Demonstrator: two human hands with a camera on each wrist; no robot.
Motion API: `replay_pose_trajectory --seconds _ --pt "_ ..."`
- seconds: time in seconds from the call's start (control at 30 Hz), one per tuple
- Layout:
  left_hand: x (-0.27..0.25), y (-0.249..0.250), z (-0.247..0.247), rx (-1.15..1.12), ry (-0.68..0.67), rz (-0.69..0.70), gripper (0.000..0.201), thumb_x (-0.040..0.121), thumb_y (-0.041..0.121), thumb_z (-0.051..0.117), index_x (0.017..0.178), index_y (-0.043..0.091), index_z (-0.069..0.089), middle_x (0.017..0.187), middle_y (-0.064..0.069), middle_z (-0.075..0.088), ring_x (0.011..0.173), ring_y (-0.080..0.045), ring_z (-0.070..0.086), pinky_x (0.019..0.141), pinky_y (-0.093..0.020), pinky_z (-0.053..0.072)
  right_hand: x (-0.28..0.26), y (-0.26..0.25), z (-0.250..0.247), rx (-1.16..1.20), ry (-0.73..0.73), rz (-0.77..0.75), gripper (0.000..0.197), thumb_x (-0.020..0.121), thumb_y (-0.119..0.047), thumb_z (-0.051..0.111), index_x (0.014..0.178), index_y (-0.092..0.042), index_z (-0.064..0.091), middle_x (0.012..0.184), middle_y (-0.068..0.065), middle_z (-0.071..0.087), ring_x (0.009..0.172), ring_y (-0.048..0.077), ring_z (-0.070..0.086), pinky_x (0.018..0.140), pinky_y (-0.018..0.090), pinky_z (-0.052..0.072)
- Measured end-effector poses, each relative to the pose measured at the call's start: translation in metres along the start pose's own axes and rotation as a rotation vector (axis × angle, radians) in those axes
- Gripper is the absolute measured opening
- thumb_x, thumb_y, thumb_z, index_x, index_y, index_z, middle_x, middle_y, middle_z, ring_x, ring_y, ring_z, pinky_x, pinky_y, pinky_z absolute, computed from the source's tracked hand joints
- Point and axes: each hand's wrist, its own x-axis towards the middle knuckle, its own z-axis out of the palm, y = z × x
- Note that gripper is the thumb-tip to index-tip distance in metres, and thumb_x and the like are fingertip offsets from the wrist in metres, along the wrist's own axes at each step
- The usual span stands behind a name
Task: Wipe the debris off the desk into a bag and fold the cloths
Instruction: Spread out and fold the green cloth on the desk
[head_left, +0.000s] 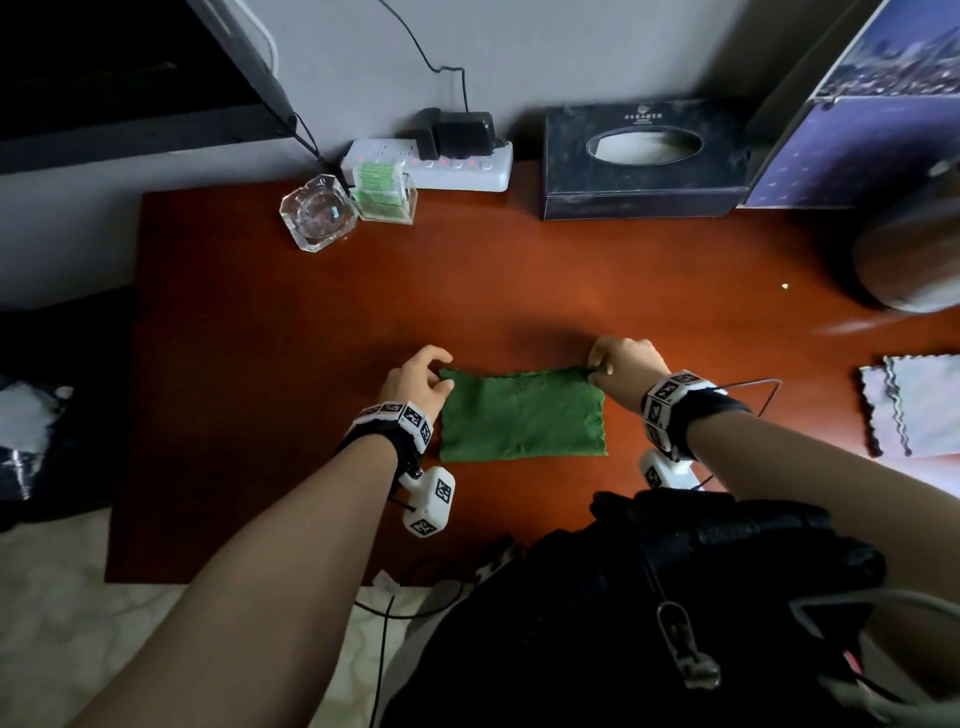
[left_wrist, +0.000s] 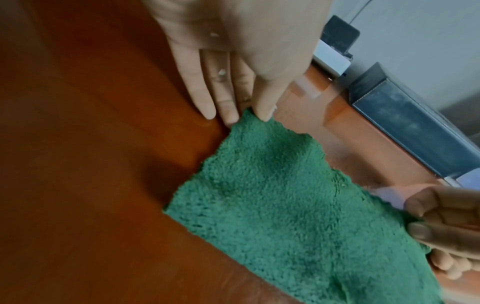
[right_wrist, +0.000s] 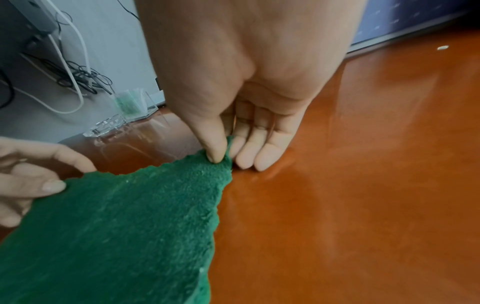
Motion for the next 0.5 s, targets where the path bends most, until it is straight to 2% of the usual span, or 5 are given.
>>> replay_pose_trajectory --seconds 0.13,0.23,0.37,0.5 --pt "0.001 0.005 -0.001 0.081 -0.026 0.002 0.019 0.091 0.029 0.066 0.105 0.038 0.057 0.09 0.012 0.064 0.075 -0.014 0.061 0.06 -0.027 0.047 0.001 0.0 0.001 0.024 0.001 0.012 0.026 0.079 -0.021 0.066 0.101 -0.024 0.052 0.087 0.008 0.065 0.077 0.029 0.061 0.066 0.034 0.051" --pt "0.004 0.009 0.0 0.144 -0.038 0.004 0.014 0.092 0.03 0.064 0.099 0.036 0.054 0.086 0.008 0.063 0.074 -0.018 0.063 0.058 -0.028 0.048 0.002 0.0 0.001 0.018 -0.014 0.005 0.029 0.08 -0.022 0.065 0.103 -0.027 0.049 0.088 0.008 0.063 0.074 0.029 0.06 0.066 0.037 0.053" --pt "0.005 0.013 0.001 0.205 -0.039 0.006 0.009 0.093 0.032 0.063 0.093 0.032 0.054 0.08 0.004 0.064 0.066 -0.016 0.061 0.052 -0.026 0.042 0.005 0.0 0.002 -0.038 -0.045 0.008 0.021 0.082 -0.027 0.062 0.099 -0.032 0.052 0.094 0.009 0.063 0.081 0.028 0.058 0.066 0.031 0.045" --pt "0.002 0.01 0.001 0.189 0.007 0.051 0.009 0.09 0.03 0.065 0.089 0.031 0.056 0.093 0.007 0.06 0.078 -0.018 0.059 0.06 -0.028 0.042 0.003 -0.002 0.001 -0.074 -0.058 0.032 0.02 0.083 -0.03 0.06 0.103 -0.03 0.058 0.096 0.008 0.061 0.078 0.028 0.059 0.065 0.028 0.042"
